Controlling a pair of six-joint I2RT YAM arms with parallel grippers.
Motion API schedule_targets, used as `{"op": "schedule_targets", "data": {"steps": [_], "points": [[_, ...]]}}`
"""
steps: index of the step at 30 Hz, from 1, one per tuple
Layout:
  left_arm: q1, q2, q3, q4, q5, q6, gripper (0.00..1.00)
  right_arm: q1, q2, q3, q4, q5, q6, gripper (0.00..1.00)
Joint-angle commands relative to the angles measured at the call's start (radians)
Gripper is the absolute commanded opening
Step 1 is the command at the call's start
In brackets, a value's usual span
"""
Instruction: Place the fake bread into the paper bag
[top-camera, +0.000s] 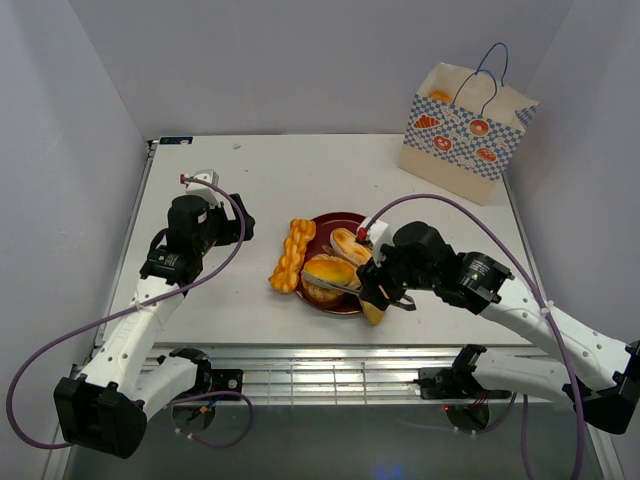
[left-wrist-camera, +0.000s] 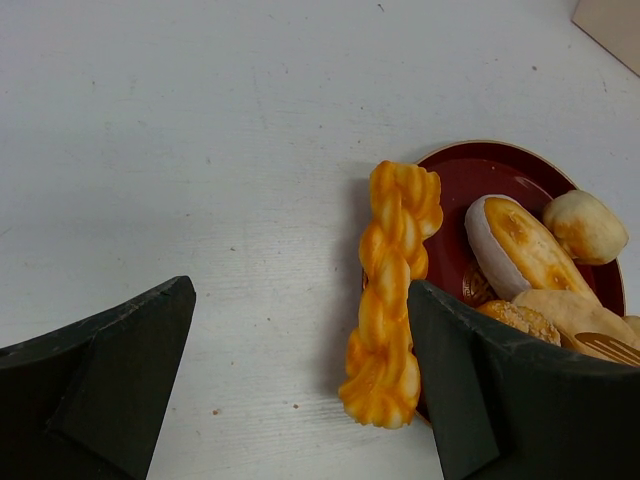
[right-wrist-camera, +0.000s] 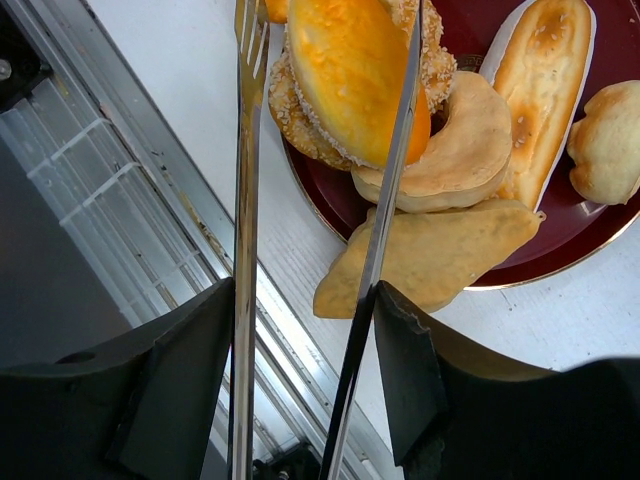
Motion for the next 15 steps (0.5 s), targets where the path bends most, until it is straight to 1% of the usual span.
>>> {"op": "schedule_targets", "data": {"steps": [1, 4, 8, 10, 13, 15], "points": [[-0.004, -0.016, 0.038, -0.006, 0.013, 0.004, 0.98, 0.025, 0.005, 0.055, 0.024, 0.037, -0.013, 0.62], [-0.002, -0.013, 0.038, -0.007, 0.016, 0.004, 0.98, 0.045, 0.030, 0.060, 0.029, 0.048, -0.013, 0.62], [-0.004, -0.011, 0.039, -0.007, 0.017, 0.004, 0.98, 0.074, 0.070, 0.073, 0.010, 0.144, -0.013, 0.62], [-0.002, -0.010, 0.039, -0.007, 0.019, 0.004, 0.98, 0.080, 0.070, 0.069, 0.019, 0.151, -0.013, 0.62], [-0.002, -0.010, 0.039, -0.007, 0.019, 0.004, 0.98, 0.083, 0.071, 0.072, 0.029, 0.151, -0.013, 0.60], [-0.002, -0.010, 0.039, -0.007, 0.019, 0.004, 0.98, 0.085, 0.068, 0.072, 0.032, 0.162, -0.013, 0.56]]}}
